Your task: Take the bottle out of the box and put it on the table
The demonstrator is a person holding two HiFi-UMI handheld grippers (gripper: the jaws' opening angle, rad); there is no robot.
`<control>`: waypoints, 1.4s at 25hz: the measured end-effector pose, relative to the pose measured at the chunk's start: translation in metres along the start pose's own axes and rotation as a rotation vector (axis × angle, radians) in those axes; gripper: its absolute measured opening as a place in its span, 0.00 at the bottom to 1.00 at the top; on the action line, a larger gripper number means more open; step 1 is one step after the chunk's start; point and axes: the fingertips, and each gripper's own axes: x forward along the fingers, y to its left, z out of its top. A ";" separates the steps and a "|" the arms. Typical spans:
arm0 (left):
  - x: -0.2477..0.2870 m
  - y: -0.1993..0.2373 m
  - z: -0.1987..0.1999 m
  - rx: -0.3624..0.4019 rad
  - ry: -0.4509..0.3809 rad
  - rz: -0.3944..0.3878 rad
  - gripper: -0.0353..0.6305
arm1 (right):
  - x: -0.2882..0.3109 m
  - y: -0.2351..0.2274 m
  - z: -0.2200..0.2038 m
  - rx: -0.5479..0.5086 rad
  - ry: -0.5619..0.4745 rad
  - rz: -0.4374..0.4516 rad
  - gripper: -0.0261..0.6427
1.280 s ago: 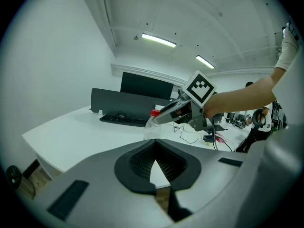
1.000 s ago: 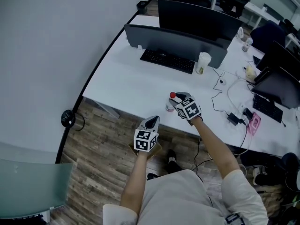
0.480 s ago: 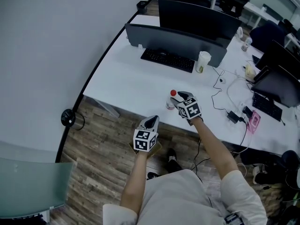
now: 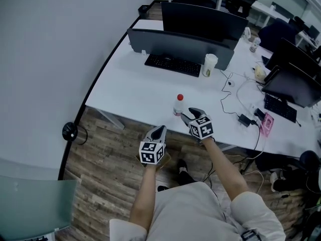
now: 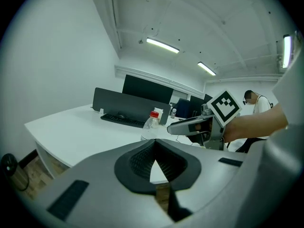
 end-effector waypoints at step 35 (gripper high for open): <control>-0.123 -0.066 -0.058 0.063 -0.072 0.060 0.07 | -0.149 0.100 -0.120 0.140 -0.153 -0.199 0.34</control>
